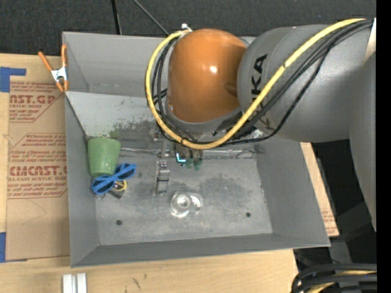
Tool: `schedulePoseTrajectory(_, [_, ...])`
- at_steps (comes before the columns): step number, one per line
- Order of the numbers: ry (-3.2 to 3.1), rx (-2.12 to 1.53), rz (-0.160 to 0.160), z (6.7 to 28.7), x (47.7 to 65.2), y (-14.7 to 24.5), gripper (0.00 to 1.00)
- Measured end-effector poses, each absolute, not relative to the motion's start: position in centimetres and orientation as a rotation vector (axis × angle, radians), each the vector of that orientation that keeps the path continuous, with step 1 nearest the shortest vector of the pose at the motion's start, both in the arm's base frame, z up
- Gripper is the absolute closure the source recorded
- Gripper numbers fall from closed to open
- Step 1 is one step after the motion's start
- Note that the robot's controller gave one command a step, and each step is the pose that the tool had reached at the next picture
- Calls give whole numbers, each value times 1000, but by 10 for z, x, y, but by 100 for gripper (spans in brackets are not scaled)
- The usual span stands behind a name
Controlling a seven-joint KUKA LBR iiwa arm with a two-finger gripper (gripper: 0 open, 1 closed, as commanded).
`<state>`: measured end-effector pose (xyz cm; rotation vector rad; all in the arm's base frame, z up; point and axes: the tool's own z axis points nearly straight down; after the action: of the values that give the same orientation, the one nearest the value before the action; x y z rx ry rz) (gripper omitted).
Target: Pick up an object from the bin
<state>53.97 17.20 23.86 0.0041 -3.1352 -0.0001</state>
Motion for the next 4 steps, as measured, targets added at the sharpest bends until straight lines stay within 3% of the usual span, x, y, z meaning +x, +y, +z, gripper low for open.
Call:
schedulePoseTrajectory(1, [-3135, 149, 1, 65, 572, 181, 0])
schedulePoseTrajectory(2, [-3115, 321, 41, 70, 598, 204, 0])
schedulePoseTrajectory(3, [-3087, 560, 1, 79, 509, 216, 0])
schedulePoseTrajectory(4, [-3092, 557, -3, 79, 511, 216, 100])
